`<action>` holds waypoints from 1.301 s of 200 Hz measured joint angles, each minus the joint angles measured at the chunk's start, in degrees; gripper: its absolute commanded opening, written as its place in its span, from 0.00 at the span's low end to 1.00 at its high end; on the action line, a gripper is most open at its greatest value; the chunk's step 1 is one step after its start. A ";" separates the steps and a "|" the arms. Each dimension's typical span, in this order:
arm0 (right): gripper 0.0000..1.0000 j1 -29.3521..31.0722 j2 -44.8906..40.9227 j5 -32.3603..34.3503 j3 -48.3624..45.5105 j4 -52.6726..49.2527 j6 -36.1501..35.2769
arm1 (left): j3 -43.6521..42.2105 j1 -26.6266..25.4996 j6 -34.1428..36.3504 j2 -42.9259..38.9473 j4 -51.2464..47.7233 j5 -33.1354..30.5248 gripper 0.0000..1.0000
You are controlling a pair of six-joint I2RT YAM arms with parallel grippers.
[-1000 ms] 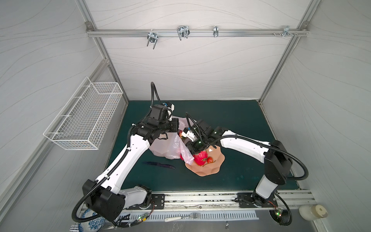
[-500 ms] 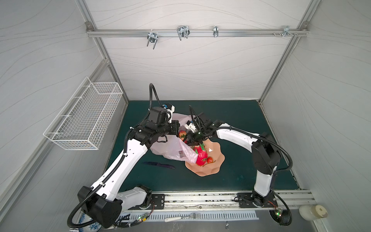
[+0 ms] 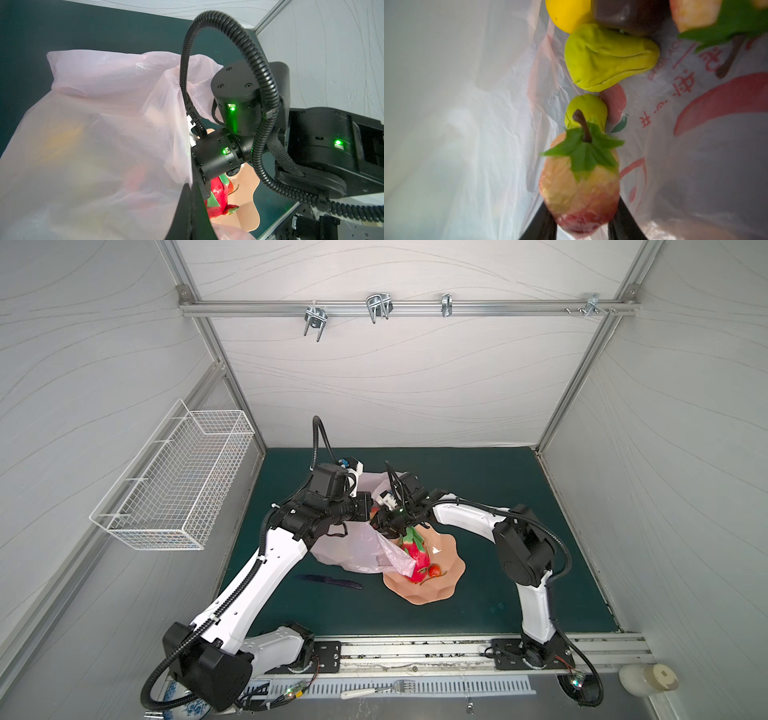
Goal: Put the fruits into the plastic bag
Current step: 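Open the right gripper to release the fruit inside the bag, then withdraw the open right gripper from the bag back over the bowl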
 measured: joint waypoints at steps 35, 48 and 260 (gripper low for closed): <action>0.31 1.92 0.02 1.51 -0.02 0.74 4.31 | 0.00 0.00 0.33 0.09 0.00 -1.64 0.00; 0.46 2.45 0.02 2.27 -0.02 0.70 5.46 | 0.00 0.00 0.46 0.09 -0.02 -1.97 0.00; 0.93 0.09 -24.87 5.90 -11.54 -13.70 -5.60 | 0.63 2.12 2.34 0.02 -1.05 -4.76 0.00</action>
